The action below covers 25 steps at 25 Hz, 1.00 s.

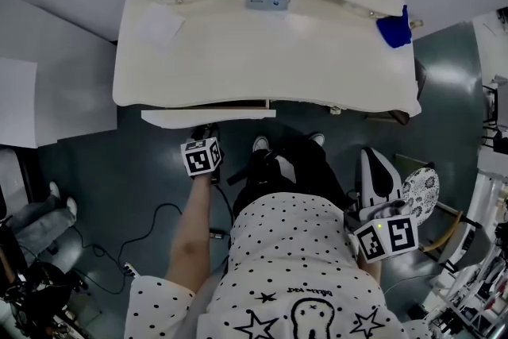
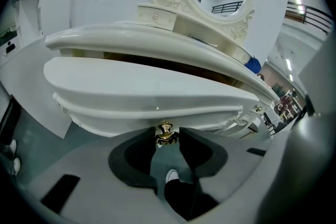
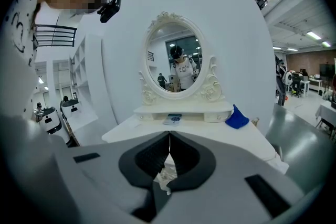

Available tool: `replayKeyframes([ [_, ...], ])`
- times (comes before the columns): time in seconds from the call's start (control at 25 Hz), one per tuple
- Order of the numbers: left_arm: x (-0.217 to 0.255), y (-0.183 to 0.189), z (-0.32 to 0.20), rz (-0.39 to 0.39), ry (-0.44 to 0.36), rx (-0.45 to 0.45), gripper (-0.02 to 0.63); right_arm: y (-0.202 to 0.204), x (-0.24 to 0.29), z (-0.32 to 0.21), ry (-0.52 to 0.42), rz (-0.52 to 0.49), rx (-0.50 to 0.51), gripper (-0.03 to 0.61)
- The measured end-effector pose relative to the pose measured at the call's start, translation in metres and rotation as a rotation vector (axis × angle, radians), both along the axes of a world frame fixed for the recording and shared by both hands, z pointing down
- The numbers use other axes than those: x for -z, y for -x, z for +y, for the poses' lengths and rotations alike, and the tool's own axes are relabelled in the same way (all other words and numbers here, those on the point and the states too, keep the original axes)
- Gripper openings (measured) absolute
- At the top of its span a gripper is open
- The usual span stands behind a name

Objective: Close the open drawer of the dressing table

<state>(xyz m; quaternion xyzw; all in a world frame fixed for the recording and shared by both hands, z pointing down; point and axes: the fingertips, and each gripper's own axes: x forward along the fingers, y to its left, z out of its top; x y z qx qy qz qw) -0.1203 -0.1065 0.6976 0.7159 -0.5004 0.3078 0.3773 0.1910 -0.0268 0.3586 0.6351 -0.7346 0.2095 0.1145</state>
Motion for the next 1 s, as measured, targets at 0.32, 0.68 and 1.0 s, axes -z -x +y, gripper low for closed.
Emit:
replayKeyframes([
  [0.32, -0.001, -0.004, -0.017, -0.002, -0.006, -0.006, 0.152, -0.003, -0.001, -0.001, -0.002, -0.001, -0.010, 0.009],
  [0.68, -0.001, -0.006, -0.026, 0.005, -0.013, -0.008, 0.151, -0.005, 0.001, -0.001, -0.010, -0.003, -0.018, 0.009],
  [1.0, -0.001, -0.007, -0.035, 0.006, -0.019, -0.011, 0.152, -0.002, 0.001, -0.004, -0.005, -0.003, -0.009, 0.009],
])
